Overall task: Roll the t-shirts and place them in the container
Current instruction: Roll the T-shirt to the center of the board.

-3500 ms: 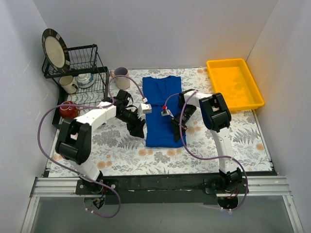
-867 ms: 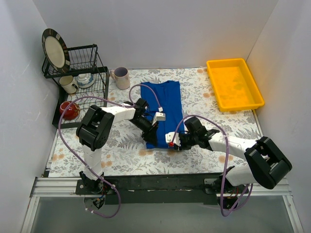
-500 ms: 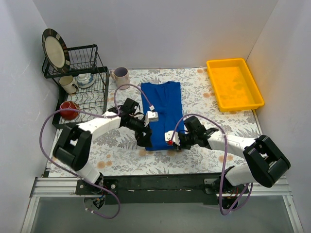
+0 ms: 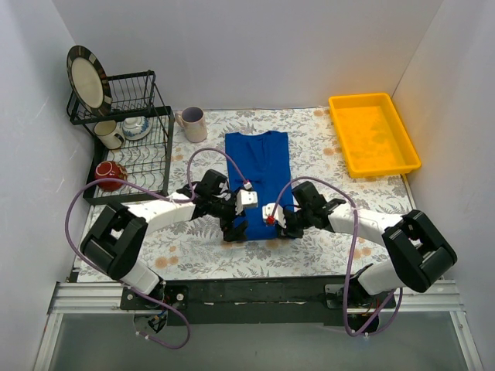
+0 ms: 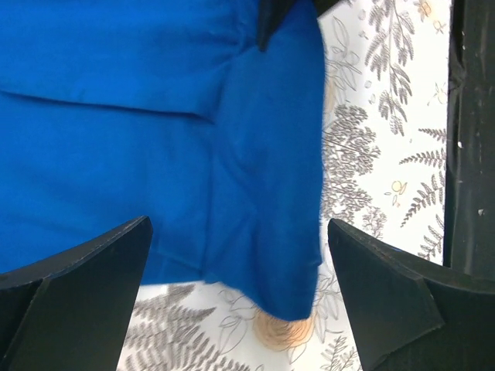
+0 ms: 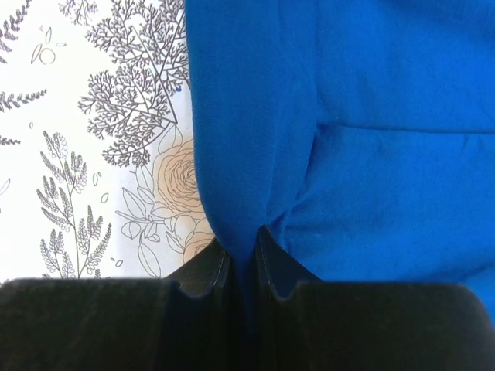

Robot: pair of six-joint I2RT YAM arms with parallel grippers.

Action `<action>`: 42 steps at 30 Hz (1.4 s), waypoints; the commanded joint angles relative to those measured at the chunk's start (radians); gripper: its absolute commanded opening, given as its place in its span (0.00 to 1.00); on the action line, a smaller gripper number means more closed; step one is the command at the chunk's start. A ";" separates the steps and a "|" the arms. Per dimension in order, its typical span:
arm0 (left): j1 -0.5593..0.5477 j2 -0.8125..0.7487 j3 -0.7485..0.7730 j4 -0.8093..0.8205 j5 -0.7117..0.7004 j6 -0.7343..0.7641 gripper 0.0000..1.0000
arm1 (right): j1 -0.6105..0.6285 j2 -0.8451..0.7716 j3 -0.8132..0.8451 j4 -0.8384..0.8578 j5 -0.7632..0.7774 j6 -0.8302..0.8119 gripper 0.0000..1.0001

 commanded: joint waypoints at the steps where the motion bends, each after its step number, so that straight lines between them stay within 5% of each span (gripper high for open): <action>1: -0.048 -0.011 -0.035 0.062 0.000 -0.019 0.98 | -0.006 0.033 0.030 -0.037 -0.034 0.050 0.09; 5: -0.085 -0.014 -0.051 0.067 -0.001 0.009 0.96 | -0.009 0.045 0.043 -0.039 -0.046 0.064 0.09; 11: -0.111 0.010 -0.102 0.128 -0.086 0.045 0.70 | -0.013 0.077 0.081 -0.083 -0.054 0.064 0.09; 24: -0.112 -0.039 -0.147 0.055 -0.199 0.150 0.33 | -0.023 0.088 0.122 -0.138 -0.071 0.075 0.09; 28: -0.111 -0.073 -0.150 0.008 -0.185 0.133 0.06 | -0.023 0.071 0.130 -0.175 -0.085 0.086 0.09; 30: -0.103 -0.073 -0.121 -0.025 -0.161 0.104 0.00 | -0.023 0.066 0.142 -0.204 -0.091 0.081 0.09; 36: -0.001 0.062 0.040 -0.362 0.133 0.130 0.00 | -0.056 0.072 0.207 -0.414 -0.154 0.014 0.09; 42: 0.064 0.307 0.304 -0.830 0.290 0.352 0.00 | -0.128 0.146 0.311 -0.617 -0.253 -0.087 0.09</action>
